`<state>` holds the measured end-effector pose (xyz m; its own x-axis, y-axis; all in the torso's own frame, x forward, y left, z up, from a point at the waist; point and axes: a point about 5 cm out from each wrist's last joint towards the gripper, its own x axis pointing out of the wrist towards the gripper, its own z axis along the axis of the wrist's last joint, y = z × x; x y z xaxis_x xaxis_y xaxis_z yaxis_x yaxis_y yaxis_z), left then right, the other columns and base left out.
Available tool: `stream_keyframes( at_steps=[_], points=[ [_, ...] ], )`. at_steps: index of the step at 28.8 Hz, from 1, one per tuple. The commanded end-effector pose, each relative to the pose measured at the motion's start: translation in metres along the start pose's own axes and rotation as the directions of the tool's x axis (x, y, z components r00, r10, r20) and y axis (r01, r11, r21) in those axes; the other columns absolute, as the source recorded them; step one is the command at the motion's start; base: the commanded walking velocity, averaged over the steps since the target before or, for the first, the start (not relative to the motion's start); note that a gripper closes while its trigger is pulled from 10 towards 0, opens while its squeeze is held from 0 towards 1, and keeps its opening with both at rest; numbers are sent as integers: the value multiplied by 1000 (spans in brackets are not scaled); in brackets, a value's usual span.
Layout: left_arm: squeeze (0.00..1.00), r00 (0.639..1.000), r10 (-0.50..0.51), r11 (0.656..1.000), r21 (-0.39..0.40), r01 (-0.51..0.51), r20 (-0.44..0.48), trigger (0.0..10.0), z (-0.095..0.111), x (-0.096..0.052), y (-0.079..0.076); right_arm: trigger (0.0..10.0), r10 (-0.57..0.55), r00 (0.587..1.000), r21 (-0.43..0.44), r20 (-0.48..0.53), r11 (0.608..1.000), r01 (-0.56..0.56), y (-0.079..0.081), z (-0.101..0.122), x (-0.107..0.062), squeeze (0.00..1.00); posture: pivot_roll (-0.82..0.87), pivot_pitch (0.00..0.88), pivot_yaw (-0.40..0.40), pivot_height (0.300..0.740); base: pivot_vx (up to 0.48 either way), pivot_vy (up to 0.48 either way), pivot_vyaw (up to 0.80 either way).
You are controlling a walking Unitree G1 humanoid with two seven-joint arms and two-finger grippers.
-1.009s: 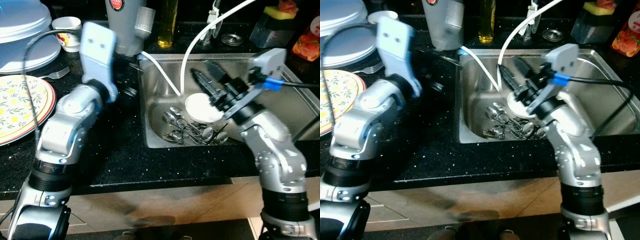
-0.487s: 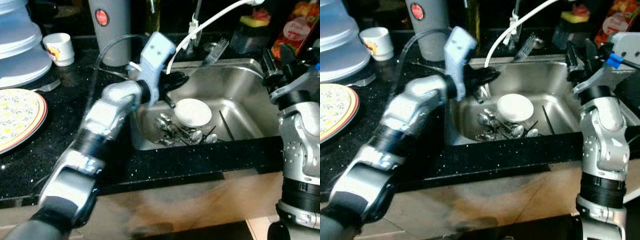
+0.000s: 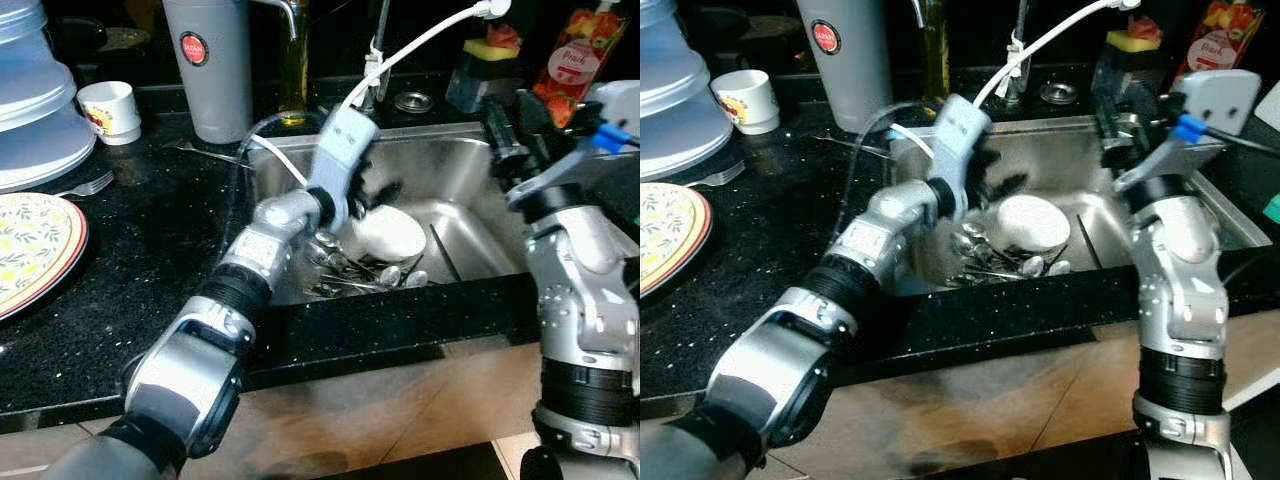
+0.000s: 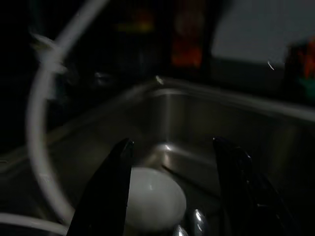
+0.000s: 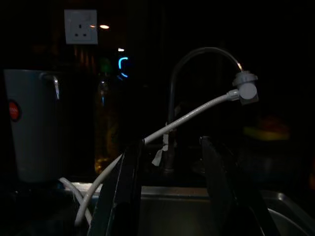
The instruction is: Kitchen organization
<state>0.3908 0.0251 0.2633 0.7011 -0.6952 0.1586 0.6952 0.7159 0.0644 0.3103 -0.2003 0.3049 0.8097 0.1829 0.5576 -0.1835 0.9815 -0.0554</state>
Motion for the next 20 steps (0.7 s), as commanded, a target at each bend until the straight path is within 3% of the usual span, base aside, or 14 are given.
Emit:
stream_keyframes(
  at_steps=[1, 2, 3, 4, 5, 6, 10, 11, 14, 17, 18, 19, 20],
  points=[
    [0, 998, 61, 997, 52, -62, 15, 10000, 15, -6, 16, 10000, 68, 998, 11, -6, 998, -68, 11, -1, -3, 0, 15, 15, 9, 740, 0, 0, 0],
    [0, 998, 61, 997, 52, -62, 15, 10000, 15, -6, 16, 10000, 68, 998, 11, -6, 998, -68, 11, -1, -3, 0, 15, 15, 9, 740, 0, 0, 0],
    [0, 988, 142, 977, 171, -128, -68, 10000, 13, -12, 31, 10000, 113, 993, 17, -18, 993, -113, 18, -4, -5, 0, 21, 20, 8, 740, 0, 0, 0],
    [0, 963, 240, 952, 225, -208, -123, 10000, 12, -23, 48, 10000, 164, 986, 26, -29, 986, -163, 25, -6, -7, 0, 32, 24, 4, 740, 0, 0, 0],
    [0, 963, 240, 952, 225, -208, -123, 10000, 12, -23, 48, 10000, 164, 986, 26, -29, 986, -163, 25, -6, -7, 0, 32, 24, 4, 740, 0, 0, 0],
    [0, 931, 325, 926, 256, -278, -164, 10000, 10, -33, 63, 10000, 199, 979, 38, -34, 980, -197, 30, -8, -8, 0, 50, 35, -2, 740, 0, 0, 0],
    [0, 876, 437, 887, 256, -383, -203, 10000, 2, -45, 83, 10000, 238, 971, 63, -28, 970, -236, 40, -10, -5, 0, 58, 43, -9, 740, 0, 0, 0],
    [0, 876, 437, 887, 256, -383, -203, 10000, 2, -45, 83, 10000, 238, 971, 63, -28, 970, -236, 40, -10, -5, 0, 58, 43, -9, 740, 0, 0, 0],
    [0, 810, 530, 844, 246, -476, -251, 10000, -10, -48, 94, 10000, 268, 963, 85, 4, 960, -267, 49, -4, 1, 0, 38, 62, -1, 740, 0, 0, 0],
    [0, 787, 555, 830, 242, -503, -268, 10000, -13, -49, 96, 10000, 270, 963, 92, 14, 958, -270, 51, -1, 1, 0, 35, 73, 4, 740, 0, 0, 0],
    [420, 781, 559, 827, 255, -501, -279, 10000, -15, -49, 96, 10000, 262, 965, 97, 14, 960, -262, 51, 0, 0, 0, 32, 79, 7, 740, 0, 0, 0],
    [1000, 770, 572, 810, 341, -477, -282, 10000, -16, -49, 96, 10000, 250, 968, 103, 12, 963, -250, 50, 1, -2, 0, 24, 93, 15, 740, 0, 0, 0],
    [1000, 763, 582, 794, 402, -456, -282, 10000, -16, -49, 97, 10000, 242, 970, 106, 11, 964, -242, 50, 1, -4, 0, 23, 97, 17, 740, 0, 0, 0]
  ],
)
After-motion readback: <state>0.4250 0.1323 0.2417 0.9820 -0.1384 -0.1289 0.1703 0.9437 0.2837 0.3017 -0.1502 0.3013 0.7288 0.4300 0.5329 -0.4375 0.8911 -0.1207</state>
